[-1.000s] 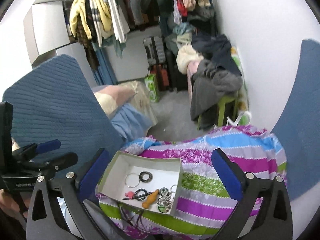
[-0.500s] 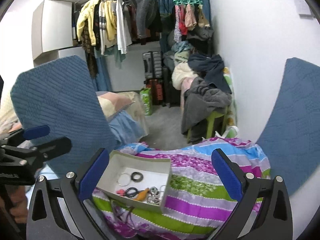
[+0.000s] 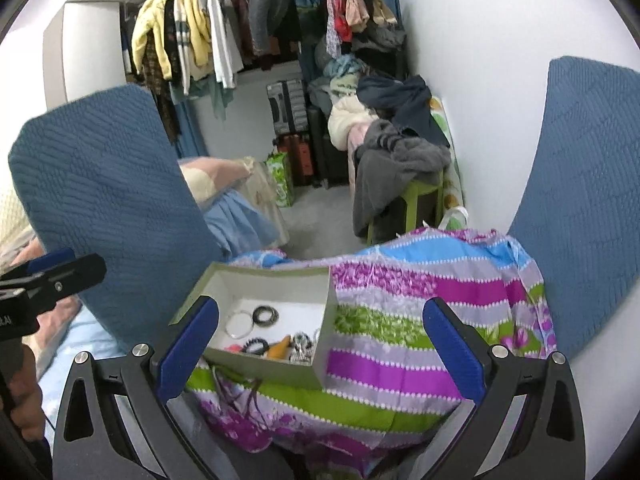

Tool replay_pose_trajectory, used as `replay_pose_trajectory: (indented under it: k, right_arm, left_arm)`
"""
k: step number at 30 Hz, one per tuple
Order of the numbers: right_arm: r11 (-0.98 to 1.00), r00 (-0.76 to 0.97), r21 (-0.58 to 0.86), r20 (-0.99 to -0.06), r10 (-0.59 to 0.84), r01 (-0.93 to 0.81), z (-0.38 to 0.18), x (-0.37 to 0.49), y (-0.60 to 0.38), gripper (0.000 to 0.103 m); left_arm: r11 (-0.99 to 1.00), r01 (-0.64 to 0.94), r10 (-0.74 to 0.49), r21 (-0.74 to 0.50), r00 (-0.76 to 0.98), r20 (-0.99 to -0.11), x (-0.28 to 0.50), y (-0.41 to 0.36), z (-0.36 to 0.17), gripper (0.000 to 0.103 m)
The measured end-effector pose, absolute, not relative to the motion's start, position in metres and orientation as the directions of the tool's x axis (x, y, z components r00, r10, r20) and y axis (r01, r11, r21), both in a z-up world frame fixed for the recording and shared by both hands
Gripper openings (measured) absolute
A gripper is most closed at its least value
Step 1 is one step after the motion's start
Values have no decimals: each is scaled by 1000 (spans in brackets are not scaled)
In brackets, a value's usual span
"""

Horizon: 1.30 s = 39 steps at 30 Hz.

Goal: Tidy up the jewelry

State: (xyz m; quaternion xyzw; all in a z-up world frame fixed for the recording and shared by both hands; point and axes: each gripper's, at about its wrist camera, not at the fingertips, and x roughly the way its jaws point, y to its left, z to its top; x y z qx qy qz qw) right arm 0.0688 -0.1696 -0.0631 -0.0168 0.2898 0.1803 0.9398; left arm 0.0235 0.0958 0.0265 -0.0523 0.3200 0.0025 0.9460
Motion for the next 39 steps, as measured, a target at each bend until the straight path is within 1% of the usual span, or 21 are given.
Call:
replay_pose_trajectory:
  k: [6, 18, 39]
  right_arm:
    - [938, 750, 82, -578, 320, -337, -78, 68, -173, 103]
    - [940, 735, 100, -599, 318, -325, -90, 70, -174, 103]
    - [946, 744, 90, -596, 302, -312, -93, 69, -178, 103]
  left_arm:
    - [995, -44, -23, -92, 782, -622, 25, 94, 13, 102]
    - [993, -62, -20, -100, 749, -662, 29, 96, -6, 102]
    - [991, -61, -35, -115, 725, -687, 30, 95, -15, 102]
